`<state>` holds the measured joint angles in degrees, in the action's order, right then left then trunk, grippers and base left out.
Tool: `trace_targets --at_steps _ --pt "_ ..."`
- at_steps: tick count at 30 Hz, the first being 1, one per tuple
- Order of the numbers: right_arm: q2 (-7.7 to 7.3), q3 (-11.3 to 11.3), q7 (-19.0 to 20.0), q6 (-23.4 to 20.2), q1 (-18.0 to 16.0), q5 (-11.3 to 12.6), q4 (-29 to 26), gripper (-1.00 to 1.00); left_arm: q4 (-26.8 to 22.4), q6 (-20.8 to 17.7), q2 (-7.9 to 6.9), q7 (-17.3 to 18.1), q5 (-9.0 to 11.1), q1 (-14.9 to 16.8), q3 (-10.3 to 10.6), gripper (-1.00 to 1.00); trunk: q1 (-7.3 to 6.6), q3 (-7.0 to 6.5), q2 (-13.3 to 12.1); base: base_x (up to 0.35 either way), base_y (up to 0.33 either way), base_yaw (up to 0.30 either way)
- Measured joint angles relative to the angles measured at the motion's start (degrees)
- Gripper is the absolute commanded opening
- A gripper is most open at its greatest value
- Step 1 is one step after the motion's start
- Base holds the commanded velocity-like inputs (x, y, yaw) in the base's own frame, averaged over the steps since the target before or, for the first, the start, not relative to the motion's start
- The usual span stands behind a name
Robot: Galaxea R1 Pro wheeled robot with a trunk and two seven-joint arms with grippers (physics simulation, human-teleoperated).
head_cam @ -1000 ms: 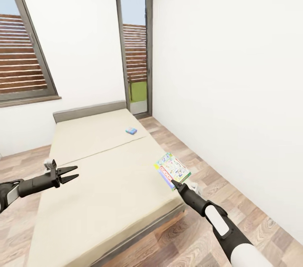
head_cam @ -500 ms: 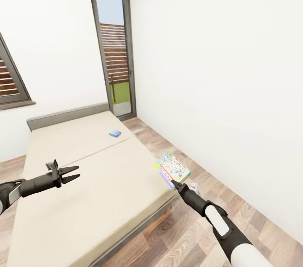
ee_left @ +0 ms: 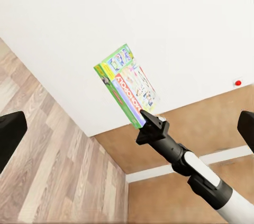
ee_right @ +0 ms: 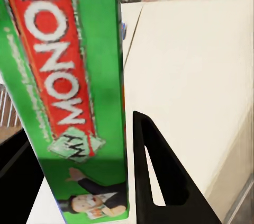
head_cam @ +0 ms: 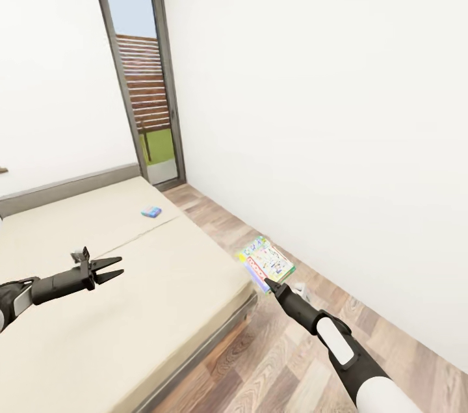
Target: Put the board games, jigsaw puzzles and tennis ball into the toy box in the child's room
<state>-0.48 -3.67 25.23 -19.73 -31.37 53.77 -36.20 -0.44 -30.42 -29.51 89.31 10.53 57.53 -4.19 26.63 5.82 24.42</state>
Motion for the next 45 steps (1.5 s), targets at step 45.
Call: trace_targets --at_steps 45 --pt "0.06 0.0 0.0 0.1 0.0 0.0 0.1 -1.00 0.0 0.0 0.00 -0.1 0.0 0.0 0.0 1.00 -0.88 -0.73 -1.6 0.000 0.000 -0.279"
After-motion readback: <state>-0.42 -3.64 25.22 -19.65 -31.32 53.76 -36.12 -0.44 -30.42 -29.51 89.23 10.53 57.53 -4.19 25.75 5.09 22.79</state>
